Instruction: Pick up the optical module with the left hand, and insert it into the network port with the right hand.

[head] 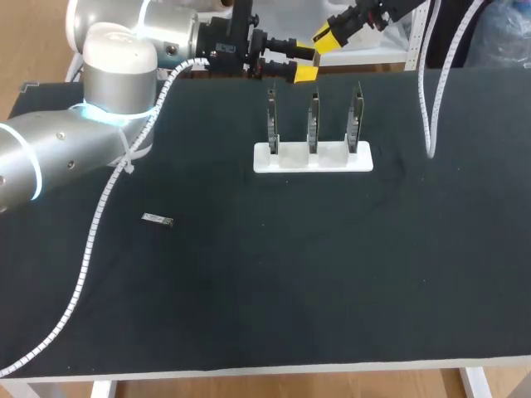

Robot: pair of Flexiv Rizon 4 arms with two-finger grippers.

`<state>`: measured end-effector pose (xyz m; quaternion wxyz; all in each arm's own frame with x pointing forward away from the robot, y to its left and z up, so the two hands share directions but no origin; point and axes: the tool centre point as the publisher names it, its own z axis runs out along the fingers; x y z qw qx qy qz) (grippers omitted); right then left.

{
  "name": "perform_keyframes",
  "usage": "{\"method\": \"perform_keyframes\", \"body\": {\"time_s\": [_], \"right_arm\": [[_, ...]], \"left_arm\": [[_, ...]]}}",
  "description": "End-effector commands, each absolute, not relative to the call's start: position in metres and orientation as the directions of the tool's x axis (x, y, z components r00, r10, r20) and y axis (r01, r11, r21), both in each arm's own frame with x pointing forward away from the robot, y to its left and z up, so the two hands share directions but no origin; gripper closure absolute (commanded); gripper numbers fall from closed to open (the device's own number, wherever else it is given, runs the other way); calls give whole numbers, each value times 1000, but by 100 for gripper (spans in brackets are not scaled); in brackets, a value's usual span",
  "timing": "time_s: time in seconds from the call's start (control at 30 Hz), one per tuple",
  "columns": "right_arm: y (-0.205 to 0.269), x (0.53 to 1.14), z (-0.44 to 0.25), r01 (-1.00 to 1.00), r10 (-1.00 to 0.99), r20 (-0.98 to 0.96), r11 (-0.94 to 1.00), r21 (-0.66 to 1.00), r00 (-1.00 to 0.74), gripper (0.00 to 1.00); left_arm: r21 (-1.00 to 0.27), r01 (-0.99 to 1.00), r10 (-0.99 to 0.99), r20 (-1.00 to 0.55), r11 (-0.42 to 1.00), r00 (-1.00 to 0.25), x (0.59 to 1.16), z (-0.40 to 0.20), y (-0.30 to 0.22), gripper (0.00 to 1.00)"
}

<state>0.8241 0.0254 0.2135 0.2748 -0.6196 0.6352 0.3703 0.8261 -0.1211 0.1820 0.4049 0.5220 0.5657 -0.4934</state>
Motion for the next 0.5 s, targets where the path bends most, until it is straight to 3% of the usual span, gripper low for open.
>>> {"method": "perform_keyframes", "body": {"time_s": [0.03, 0.5], "right_arm": [[25, 820, 213, -992, -581, -810, -36, 123, -79, 100], [23, 820, 212, -992, -579, -812, -42, 123, -76, 100]], "left_arm": [[-127, 992, 201, -972, -26, -119, 825, 182, -120, 0], [-67, 997, 347, -935, 27, -72, 828, 189, -97, 0]]}}
